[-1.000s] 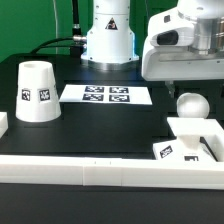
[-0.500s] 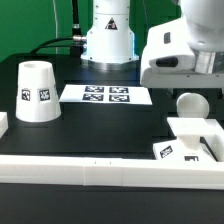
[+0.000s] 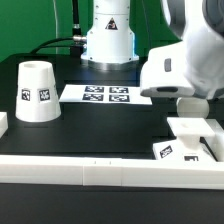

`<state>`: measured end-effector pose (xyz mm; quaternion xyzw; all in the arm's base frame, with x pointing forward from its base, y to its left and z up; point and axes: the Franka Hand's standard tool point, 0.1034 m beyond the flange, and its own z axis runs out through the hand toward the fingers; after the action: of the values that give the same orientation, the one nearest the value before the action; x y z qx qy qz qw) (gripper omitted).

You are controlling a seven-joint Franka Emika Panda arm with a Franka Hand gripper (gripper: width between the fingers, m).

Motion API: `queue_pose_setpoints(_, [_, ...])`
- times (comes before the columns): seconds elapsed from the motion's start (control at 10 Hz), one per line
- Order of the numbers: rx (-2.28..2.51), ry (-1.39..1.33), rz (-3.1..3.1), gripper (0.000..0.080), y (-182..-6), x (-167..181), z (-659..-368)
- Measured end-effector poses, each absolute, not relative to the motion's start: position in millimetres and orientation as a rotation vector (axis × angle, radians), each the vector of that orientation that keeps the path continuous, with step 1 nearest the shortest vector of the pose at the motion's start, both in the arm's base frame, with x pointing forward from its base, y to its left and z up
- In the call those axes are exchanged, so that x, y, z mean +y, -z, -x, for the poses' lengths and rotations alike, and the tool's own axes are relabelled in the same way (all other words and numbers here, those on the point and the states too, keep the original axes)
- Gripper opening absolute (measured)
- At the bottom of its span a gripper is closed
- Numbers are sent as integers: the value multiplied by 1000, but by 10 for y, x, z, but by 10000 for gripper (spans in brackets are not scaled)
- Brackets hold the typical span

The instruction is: Assemble lamp

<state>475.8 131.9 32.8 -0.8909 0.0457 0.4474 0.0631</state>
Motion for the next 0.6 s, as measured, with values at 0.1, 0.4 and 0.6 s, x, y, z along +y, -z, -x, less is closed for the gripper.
queue_pose_setpoints(0.1, [131, -1416, 2661, 699, -291, 1313, -4717])
queue_pose_setpoints(0.4, [133, -1377, 2681, 699, -158, 1324, -4713])
queue_pose_setpoints(0.6, [135, -1365, 2689, 699, -77, 1339, -4672])
